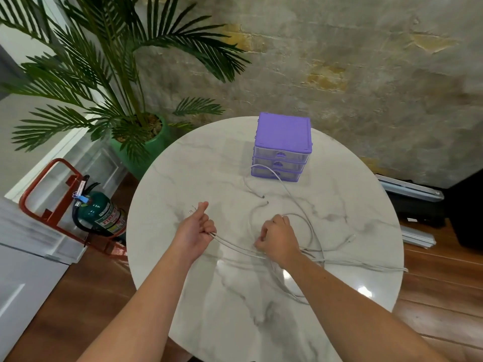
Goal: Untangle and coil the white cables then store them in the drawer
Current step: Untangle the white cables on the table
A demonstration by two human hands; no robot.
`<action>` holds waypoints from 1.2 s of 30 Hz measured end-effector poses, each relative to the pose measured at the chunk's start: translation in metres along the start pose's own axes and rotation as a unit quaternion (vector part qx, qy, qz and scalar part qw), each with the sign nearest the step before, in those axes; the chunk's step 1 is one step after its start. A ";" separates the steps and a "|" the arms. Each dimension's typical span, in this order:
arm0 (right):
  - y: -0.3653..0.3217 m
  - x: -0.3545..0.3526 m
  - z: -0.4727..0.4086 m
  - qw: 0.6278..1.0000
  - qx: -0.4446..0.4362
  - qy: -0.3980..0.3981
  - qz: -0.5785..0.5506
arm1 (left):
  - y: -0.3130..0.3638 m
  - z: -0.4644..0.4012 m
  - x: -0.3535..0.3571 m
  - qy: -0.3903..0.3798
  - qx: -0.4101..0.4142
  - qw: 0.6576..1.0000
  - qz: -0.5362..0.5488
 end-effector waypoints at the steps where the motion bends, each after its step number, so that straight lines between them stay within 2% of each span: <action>1: -0.002 -0.005 -0.001 0.999 0.004 0.029 -0.041 | 0.000 0.000 0.001 -0.001 -0.005 1.000 -0.002; 5: 0.001 -0.027 -0.011 0.956 0.101 0.092 -0.259 | 0.002 0.002 0.009 -0.017 -0.012 1.000 -0.007; 9: 0.002 -0.048 -0.023 0.938 0.102 0.148 -0.297 | 0.004 0.003 0.018 -0.043 -0.019 0.999 0.004; 12: -0.008 -0.063 -0.024 0.948 0.040 0.176 -0.263 | 0.004 0.004 0.026 -0.063 -0.030 0.998 -0.004; 15: -0.025 -0.074 -0.016 0.939 -0.041 0.208 -0.270 | 0.003 0.006 0.031 -0.073 -0.033 0.996 -0.037; 20: -0.048 -0.053 -0.007 0.957 -0.115 0.106 -0.243 | 0.005 0.005 0.041 -0.112 -0.007 0.989 -0.093; 25: -0.049 -0.038 0.002 0.963 -0.121 0.057 -0.233 | 0.008 0.011 0.045 -0.108 0.032 0.984 -0.135; 31: -0.048 -0.033 0.003 0.973 -0.124 0.035 -0.191 | 0.004 0.013 0.050 -0.116 0.049 0.989 -0.078; 36: -0.053 -0.037 0.003 0.986 -0.161 0.033 -0.037 | 0.007 0.014 0.047 -0.101 0.072 0.992 -0.032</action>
Point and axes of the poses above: each hand's wrist, its own z-axis away from the middle knuckle, its own x-axis out of the palm, y = z × x, the point moved 6 cm from there along -z, towards the middle knuckle, and after that the axes turned 12 degrees about -x, right-handed, at the moved point
